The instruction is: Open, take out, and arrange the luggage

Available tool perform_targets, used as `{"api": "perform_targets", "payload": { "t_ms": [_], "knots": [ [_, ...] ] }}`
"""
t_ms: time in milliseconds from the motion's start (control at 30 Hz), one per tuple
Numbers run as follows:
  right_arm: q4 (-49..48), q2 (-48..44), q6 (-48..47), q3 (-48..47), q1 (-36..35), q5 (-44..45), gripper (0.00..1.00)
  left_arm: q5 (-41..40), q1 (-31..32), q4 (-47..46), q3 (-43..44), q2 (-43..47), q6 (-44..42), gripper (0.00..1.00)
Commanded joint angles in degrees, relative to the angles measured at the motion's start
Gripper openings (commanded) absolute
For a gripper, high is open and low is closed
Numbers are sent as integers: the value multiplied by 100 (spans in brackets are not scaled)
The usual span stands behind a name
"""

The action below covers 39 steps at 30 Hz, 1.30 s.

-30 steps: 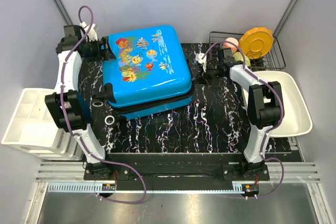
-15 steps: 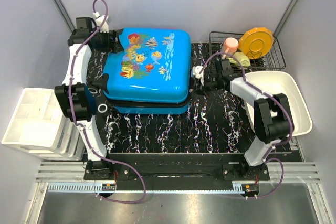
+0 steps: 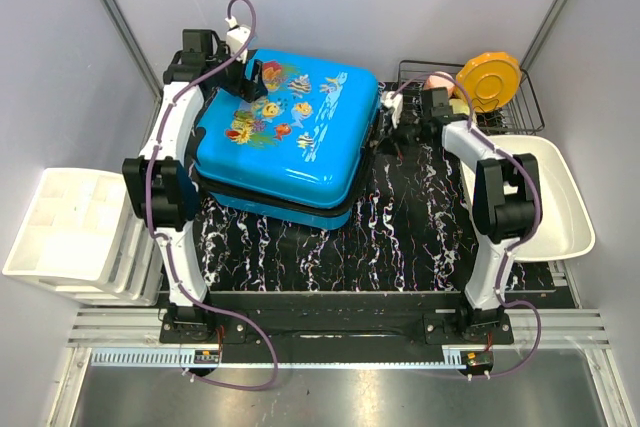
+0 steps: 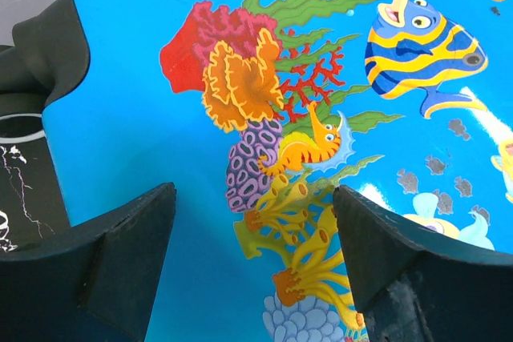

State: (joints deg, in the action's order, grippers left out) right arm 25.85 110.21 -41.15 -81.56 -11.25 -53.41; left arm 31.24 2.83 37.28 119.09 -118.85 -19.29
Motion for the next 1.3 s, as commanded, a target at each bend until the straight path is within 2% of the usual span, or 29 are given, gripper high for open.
{"api": "perform_targets", "payload": {
  "t_ms": [0, 67, 233, 333, 500, 633, 767, 900, 1000, 1200, 1267],
  "knots": [
    [-2151, 255, 1247, -607, 281, 692, 0, -39, -230, 1370, -325, -411, -5, 83],
    [-2338, 203, 1627, -406, 202, 490, 0, -5, -257, 1370, -185, -420, 30, 84],
    [-2523, -78, 1373, 184, -158, 472, 0, 128, -441, 1343, 96, -175, 583, 92],
    [-2532, -193, 1250, 395, -220, 445, 0, 346, -756, 1458, -7, 395, 900, 96],
    [-2532, -334, 1118, 606, -247, 445, 0, 1040, -1818, 1423, -1675, 2109, 1910, 97],
    [-2506, -439, 951, 703, -308, 401, 0, 903, -2041, 1431, -3238, 3584, 2112, 97],
    [-2462, -553, 758, 913, -483, 305, 0, 699, -2076, 1248, -4374, 4264, 2788, 98],
    [-2470, -641, 757, 1054, -686, 182, 0, 856, -2076, 407, -5026, 4248, 3159, 97],
    [-2470, -746, 722, 1195, -861, 103, 0, 1050, -2058, -122, -4765, 3643, 3116, 97],
    [-2418, -1019, 714, 1432, -1309, -99, 0, 857, -2058, 183, -2420, 1500, 2764, 92],
    [-2426, -1133, 678, 1494, -1537, -214, 0, 866, -2041, 358, -1628, 1277, 2528, 91]
  ]
}}
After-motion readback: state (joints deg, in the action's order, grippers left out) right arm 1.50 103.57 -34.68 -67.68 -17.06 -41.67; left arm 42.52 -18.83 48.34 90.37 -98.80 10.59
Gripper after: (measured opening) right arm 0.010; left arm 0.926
